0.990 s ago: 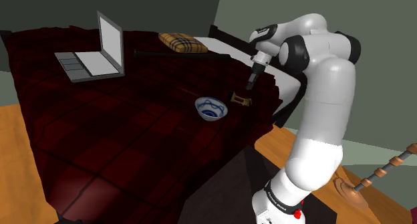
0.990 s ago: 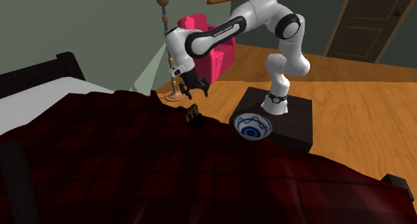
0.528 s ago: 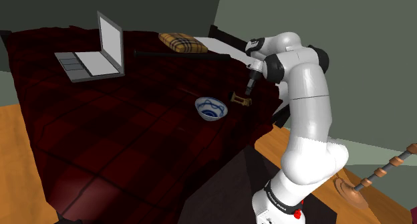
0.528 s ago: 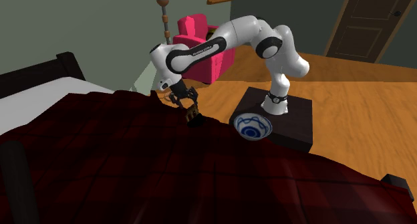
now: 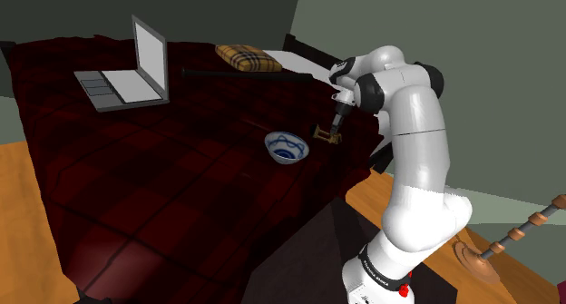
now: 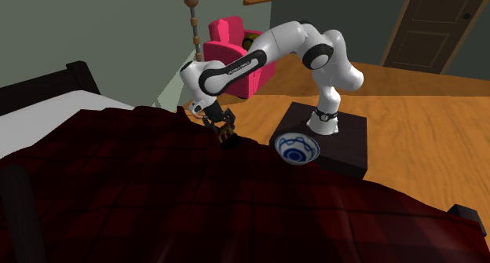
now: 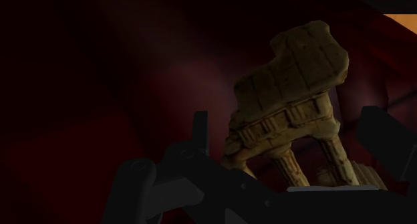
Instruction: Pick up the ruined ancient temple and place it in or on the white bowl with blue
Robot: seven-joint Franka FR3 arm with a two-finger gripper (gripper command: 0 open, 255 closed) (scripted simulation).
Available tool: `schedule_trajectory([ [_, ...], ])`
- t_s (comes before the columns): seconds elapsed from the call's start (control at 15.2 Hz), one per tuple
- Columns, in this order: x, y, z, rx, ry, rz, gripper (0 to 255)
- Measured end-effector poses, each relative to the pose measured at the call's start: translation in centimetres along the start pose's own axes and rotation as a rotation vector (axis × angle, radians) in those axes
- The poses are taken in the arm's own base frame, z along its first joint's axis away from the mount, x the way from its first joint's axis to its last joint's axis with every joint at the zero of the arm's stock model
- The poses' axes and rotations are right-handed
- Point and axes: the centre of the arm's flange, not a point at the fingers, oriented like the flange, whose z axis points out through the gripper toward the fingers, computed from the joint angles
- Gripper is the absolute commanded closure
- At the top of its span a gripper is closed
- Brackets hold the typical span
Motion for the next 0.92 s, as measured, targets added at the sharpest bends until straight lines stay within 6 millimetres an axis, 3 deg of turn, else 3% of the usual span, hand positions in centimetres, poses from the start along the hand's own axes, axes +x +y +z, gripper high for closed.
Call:
schedule_trajectory([
  [0.33,0.01,-0.03,0.22,0.0,0.0,0.0,0],
  [0.4,0.01,-0.04,0.23,0.0,0.0,0.0,255],
  [0.92,-0.02,-0.03,0.21,0.0,0.0,0.0,255],
])
